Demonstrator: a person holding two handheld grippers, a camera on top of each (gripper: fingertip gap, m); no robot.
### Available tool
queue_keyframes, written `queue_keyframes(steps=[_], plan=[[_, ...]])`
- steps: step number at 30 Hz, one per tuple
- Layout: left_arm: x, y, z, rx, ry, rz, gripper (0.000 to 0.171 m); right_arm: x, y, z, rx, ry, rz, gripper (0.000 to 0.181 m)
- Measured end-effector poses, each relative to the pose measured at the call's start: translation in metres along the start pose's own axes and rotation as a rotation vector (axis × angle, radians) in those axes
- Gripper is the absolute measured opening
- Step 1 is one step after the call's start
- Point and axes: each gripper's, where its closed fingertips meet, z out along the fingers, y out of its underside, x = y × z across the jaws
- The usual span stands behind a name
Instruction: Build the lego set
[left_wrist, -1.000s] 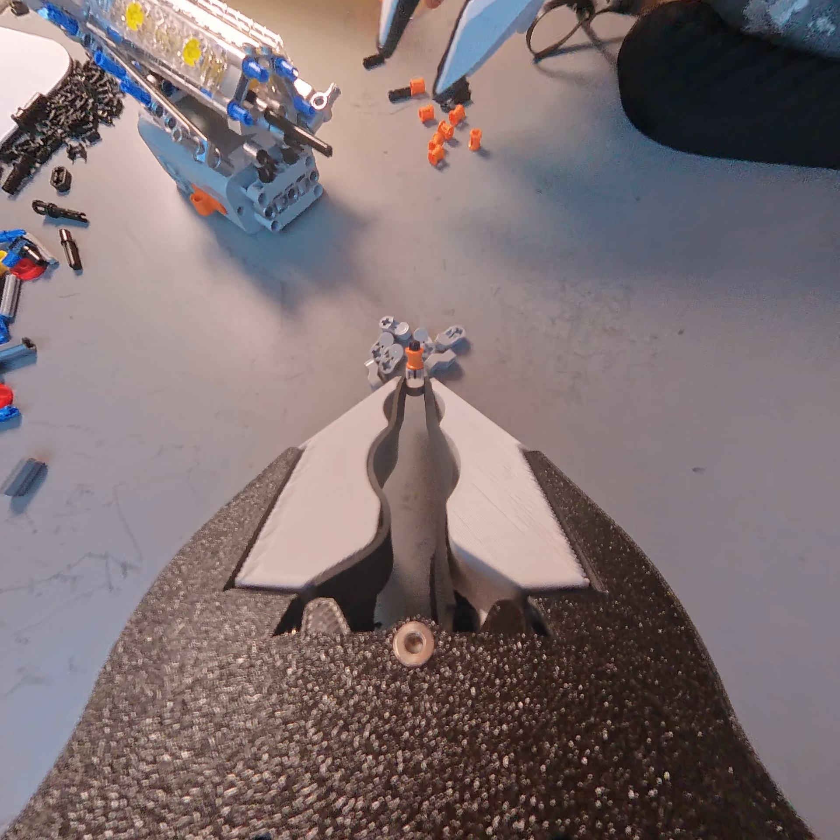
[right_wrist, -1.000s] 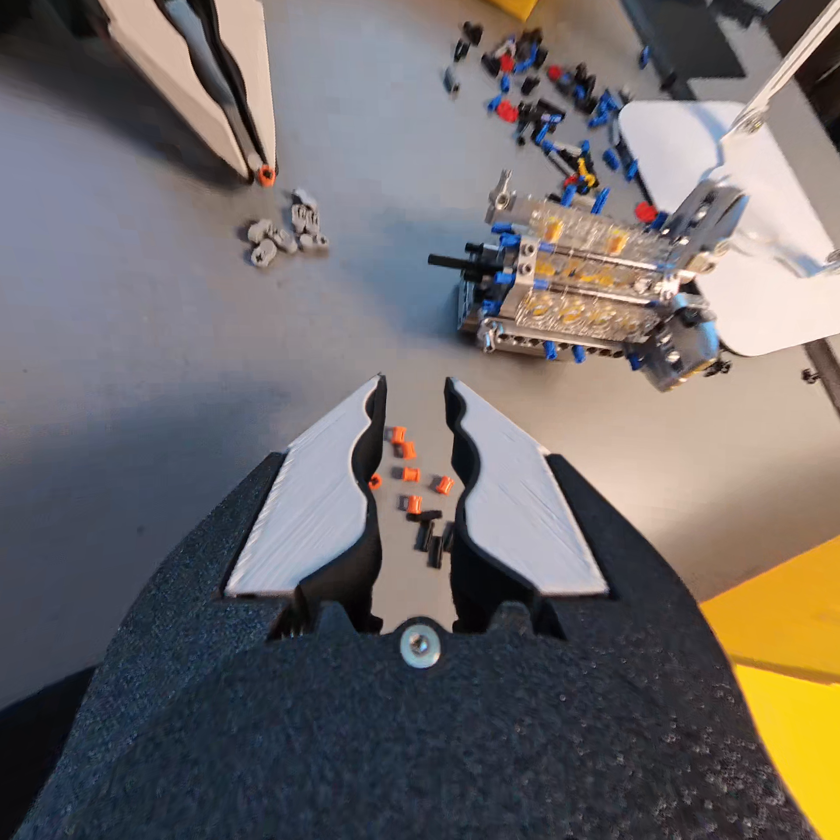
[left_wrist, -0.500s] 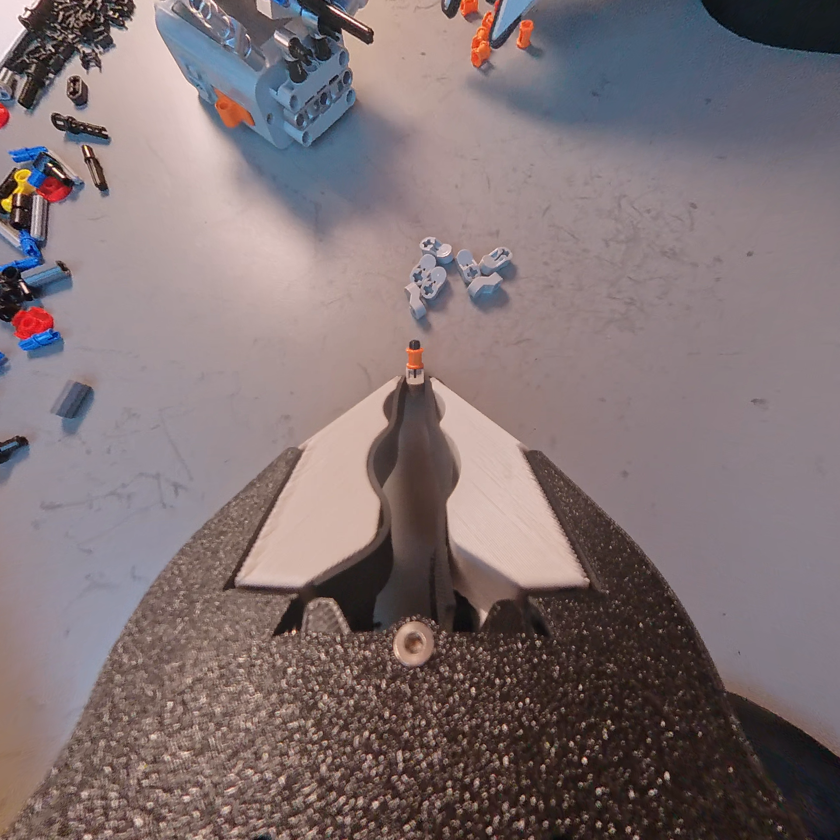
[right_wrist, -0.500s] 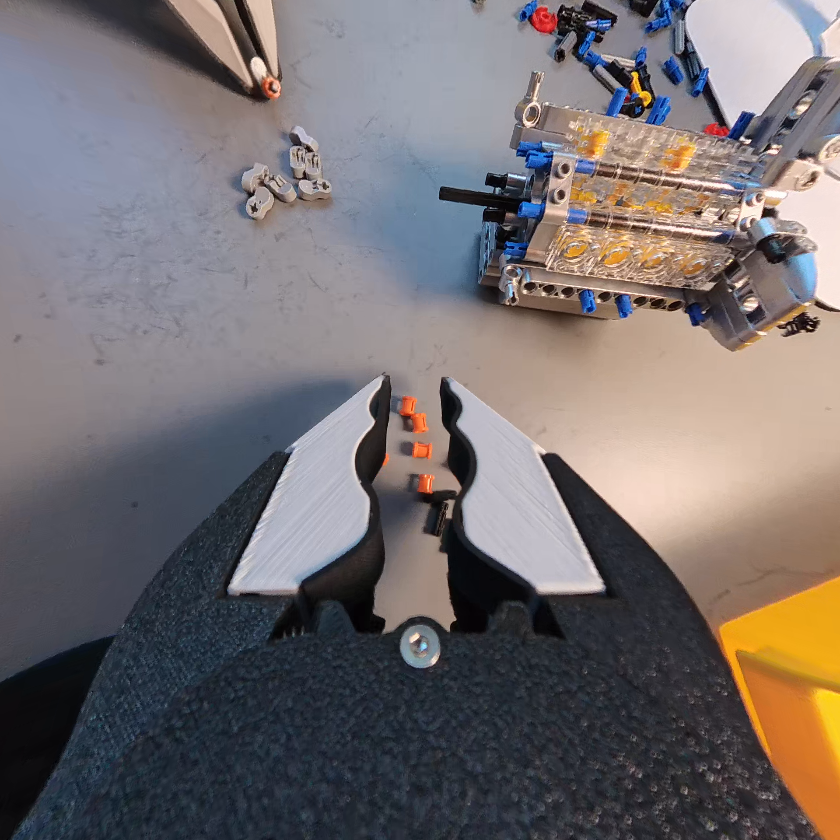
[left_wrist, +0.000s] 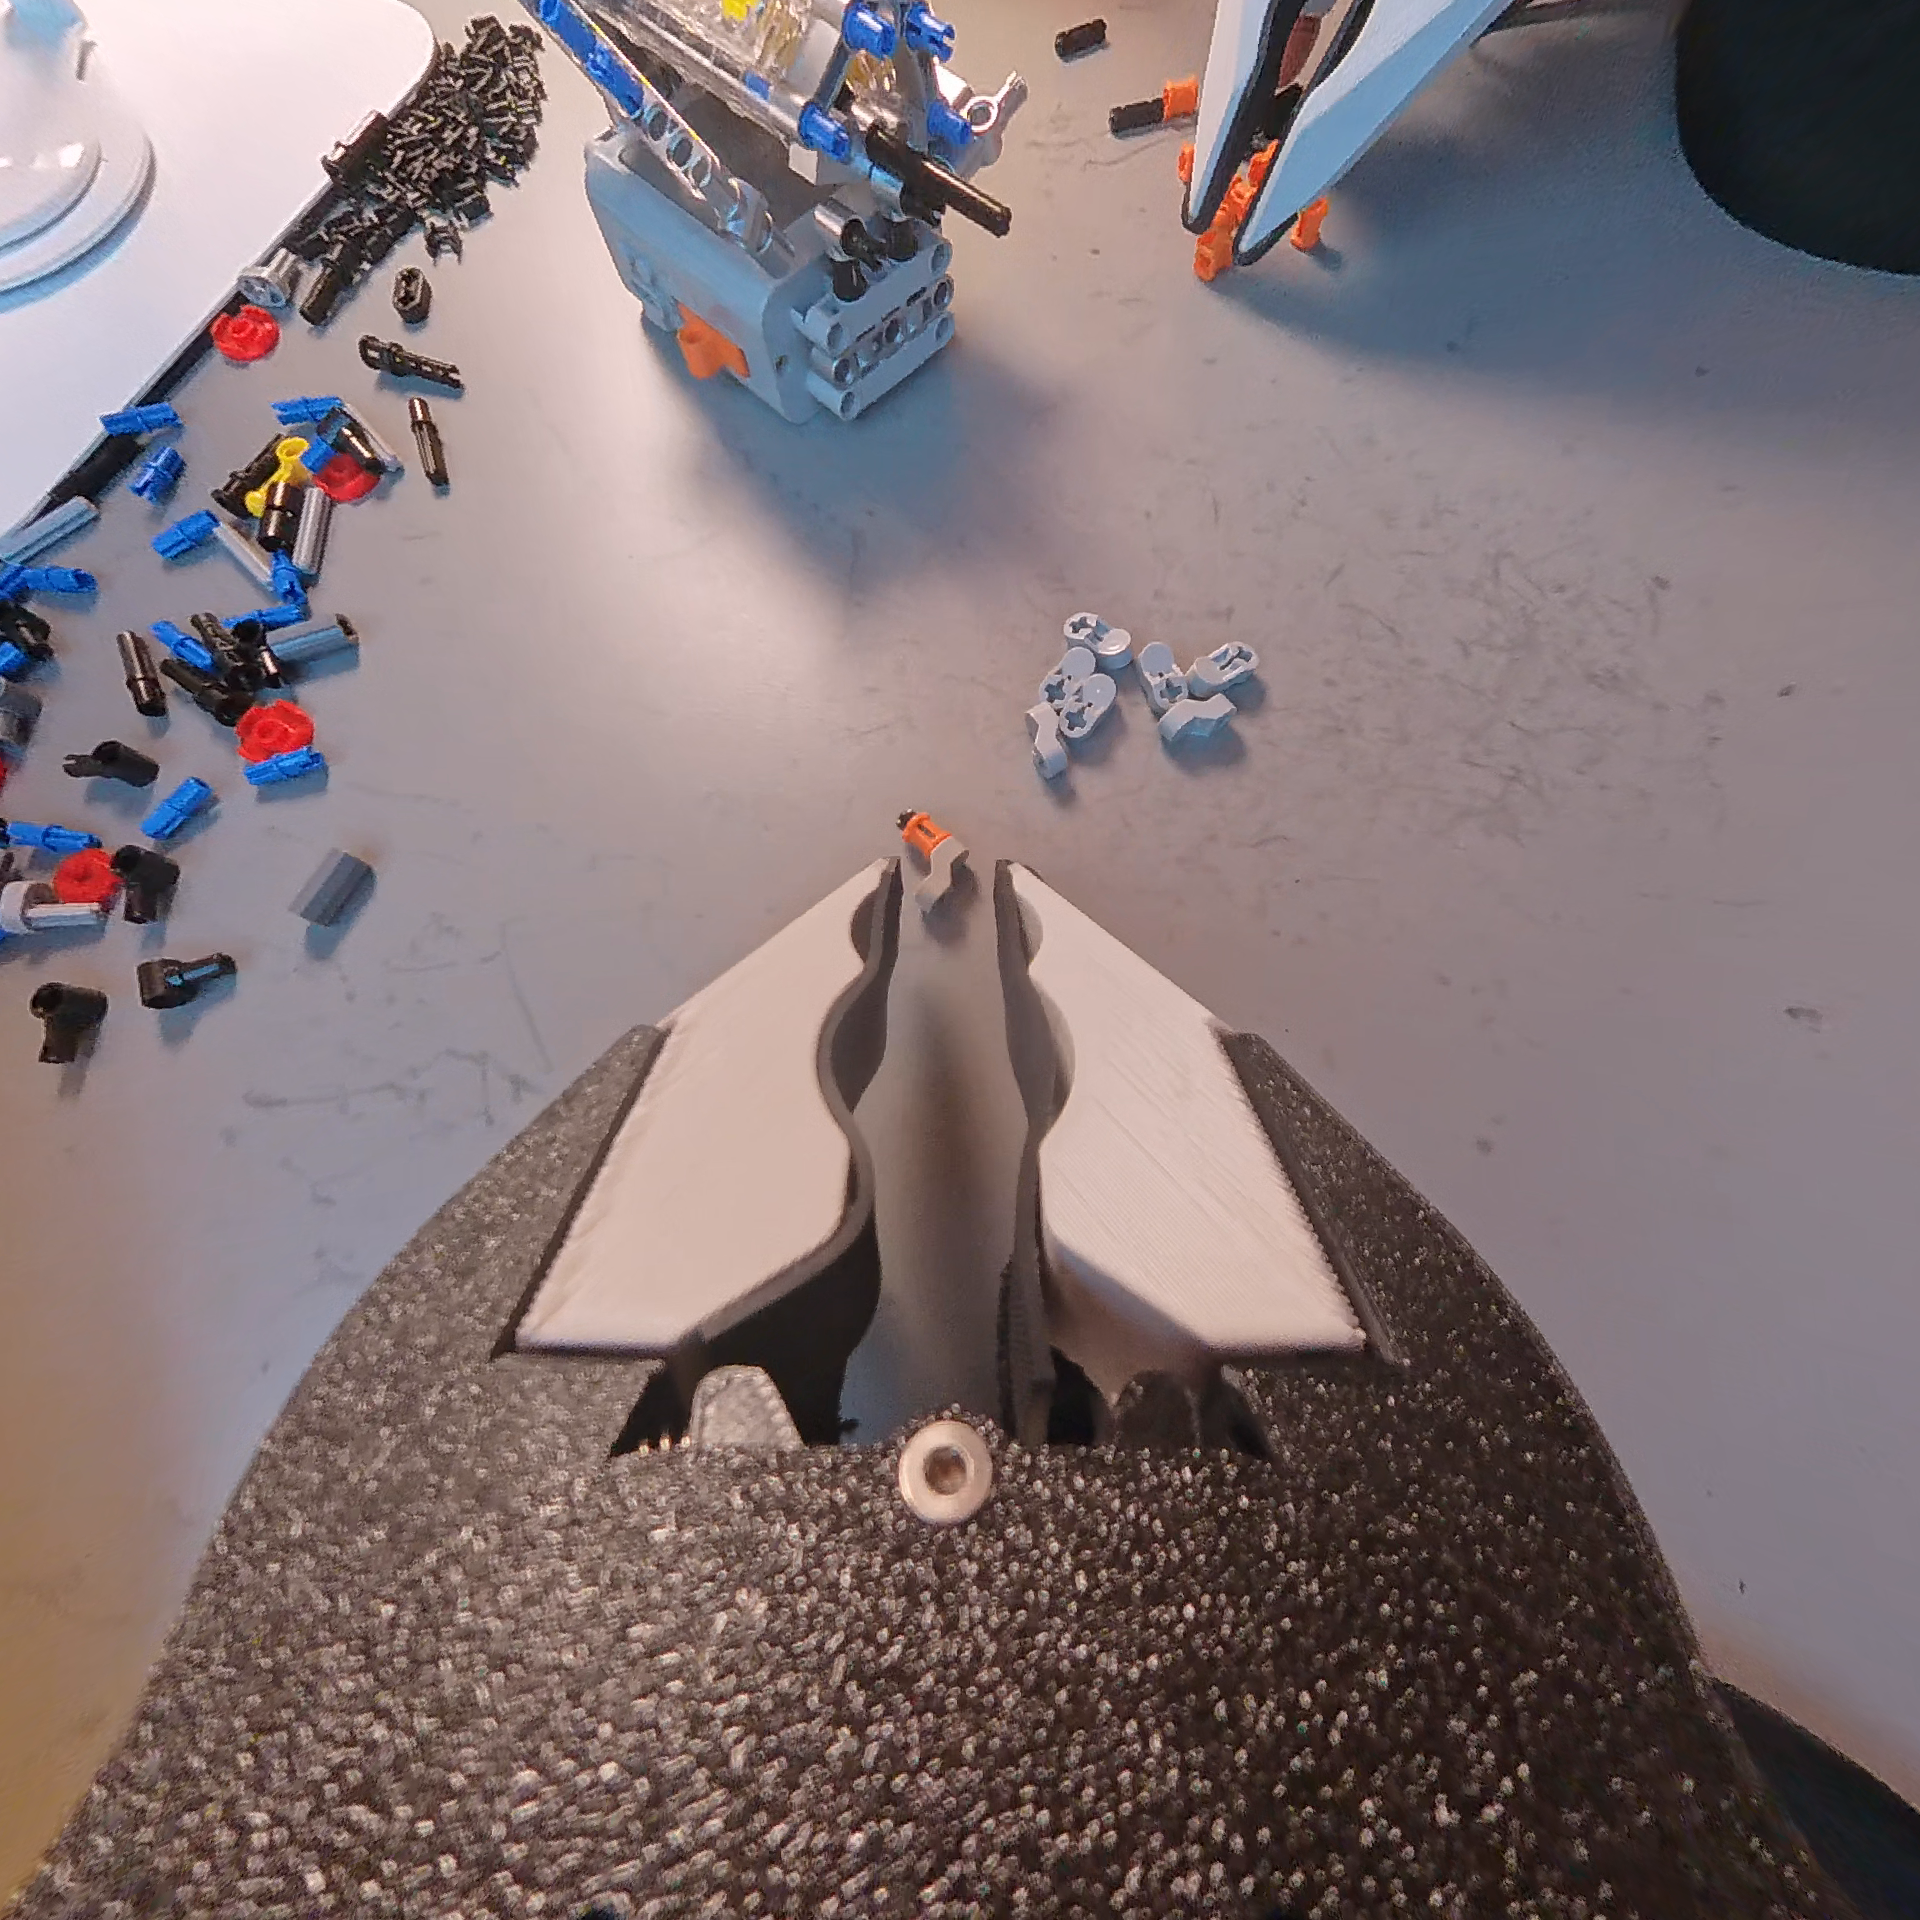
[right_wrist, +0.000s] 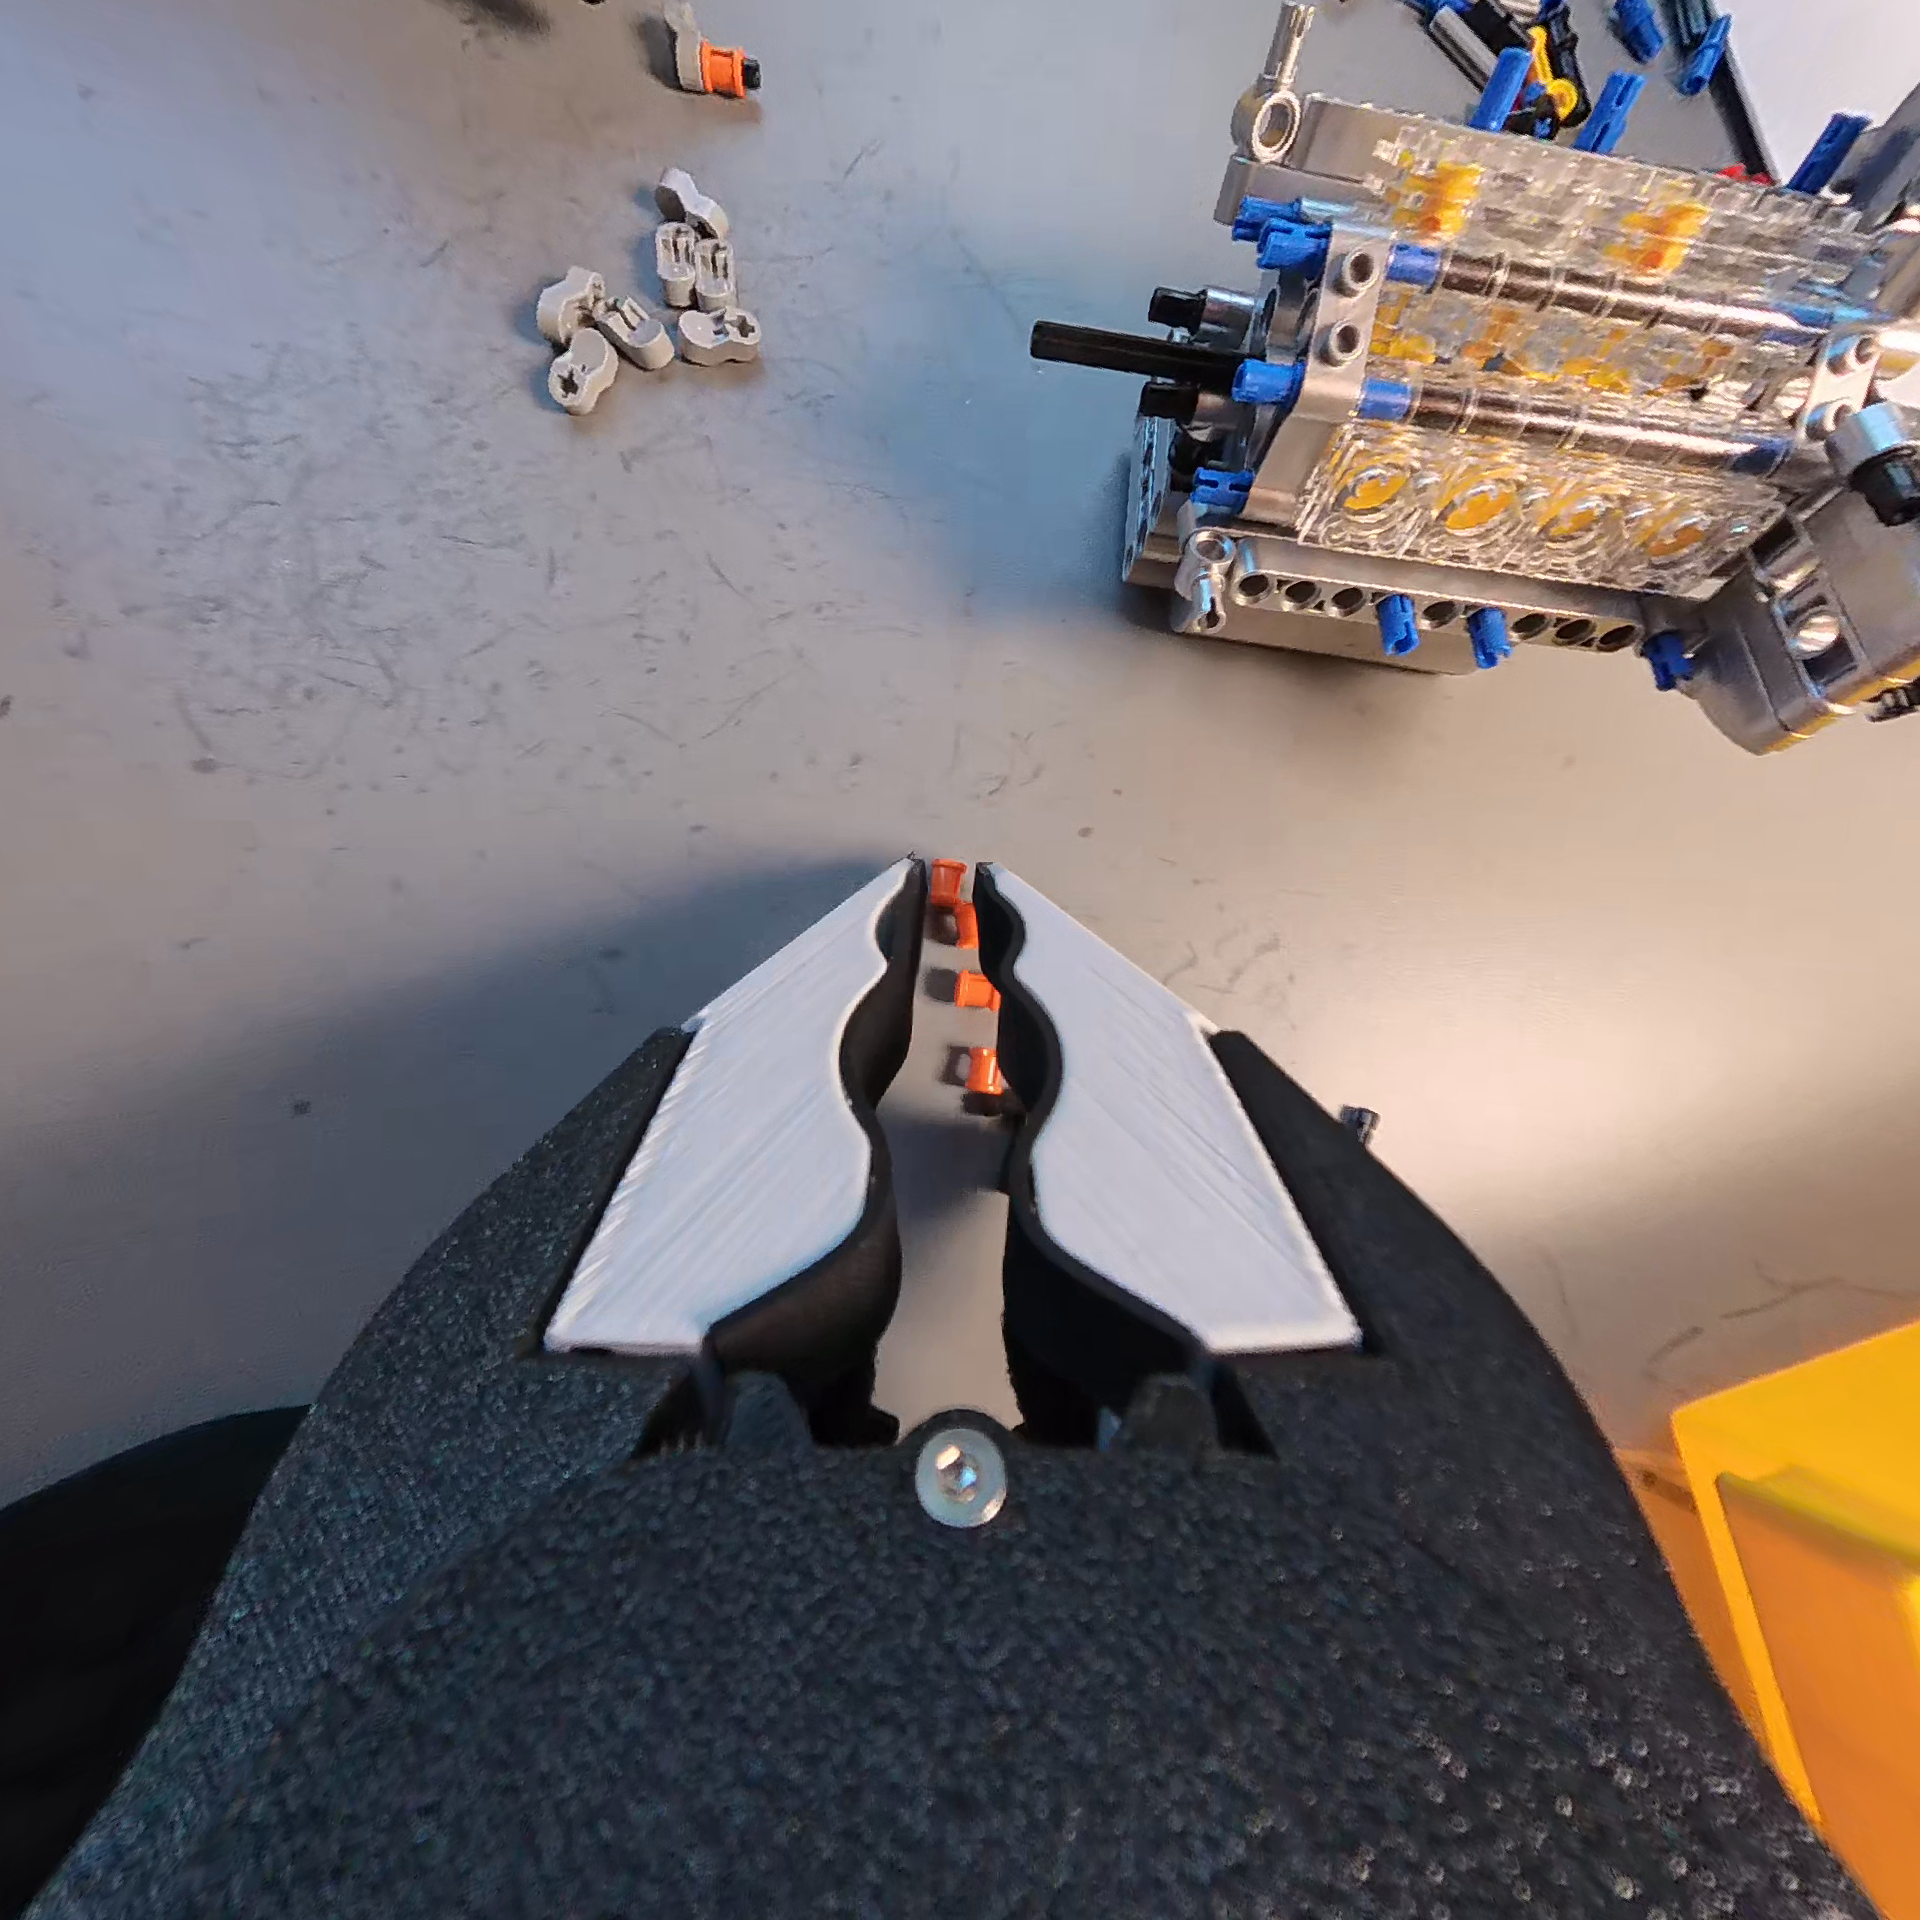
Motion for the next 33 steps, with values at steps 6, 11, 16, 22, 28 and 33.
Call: queue_keyframes(steps=[6, 11, 16, 22, 28, 33], plan=[[0.007, -0.010, 0.001, 0.041, 0.006, 0.013, 0.013, -0.004, 0.001, 0.004, -0.018, -0.005, -0.012, 0.006], [0.019, -0.010, 0.010, 0.024, 0.026, 0.037, 0.012, -0.013, -0.011, 0.004, 0.016, -0.022, -0.041, 0.005], [0.020, -0.011, 0.021, -0.001, -0.006, 0.035, 0.012, -0.042, -0.032, 0.013, 0.054, -0.077, -0.134, 0.006], [0.021, -0.013, 0.030, -0.027, -0.026, 0.031, 0.010, -0.038, -0.024, 0.018, 0.013, -0.062, -0.129, 0.006], [0.016, -0.011, 0.031, -0.049, -0.062, 0.039, 0.003, -0.005, -0.023, -0.001, 0.041, 0.067, -0.084, 0.015], [0.019, -0.025, 0.012, 0.030, -0.015, 0.035, 0.003, 0.042, 0.004, -0.045, 0.027, 0.198, 0.096, 0.015]])
